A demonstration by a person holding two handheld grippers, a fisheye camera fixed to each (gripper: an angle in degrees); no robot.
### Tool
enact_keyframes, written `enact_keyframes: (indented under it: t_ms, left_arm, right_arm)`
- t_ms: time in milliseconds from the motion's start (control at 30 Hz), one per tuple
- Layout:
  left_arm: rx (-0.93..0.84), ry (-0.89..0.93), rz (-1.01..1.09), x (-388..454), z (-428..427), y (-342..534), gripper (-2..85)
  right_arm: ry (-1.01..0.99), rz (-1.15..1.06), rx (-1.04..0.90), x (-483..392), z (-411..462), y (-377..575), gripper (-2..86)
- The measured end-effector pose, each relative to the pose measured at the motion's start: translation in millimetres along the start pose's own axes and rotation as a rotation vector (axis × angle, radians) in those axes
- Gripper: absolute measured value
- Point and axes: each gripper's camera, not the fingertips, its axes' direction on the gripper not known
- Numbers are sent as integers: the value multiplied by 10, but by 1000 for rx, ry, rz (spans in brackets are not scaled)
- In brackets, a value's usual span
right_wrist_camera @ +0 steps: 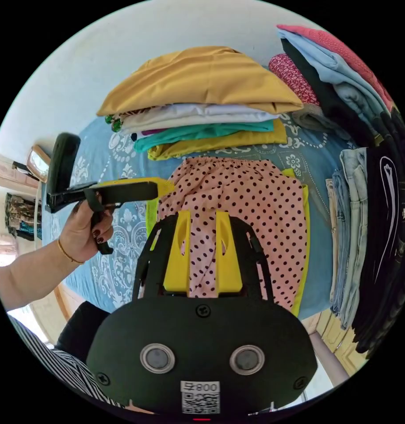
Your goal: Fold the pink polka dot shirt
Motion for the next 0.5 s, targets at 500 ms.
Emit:
enact_keyframes:
  t_ms: [500]
  left_arm:
    - [169, 208, 29, 505, -1310, 1530, 2]
  right_arm:
    - [-95, 27, 175, -807, -186, 1483, 5]
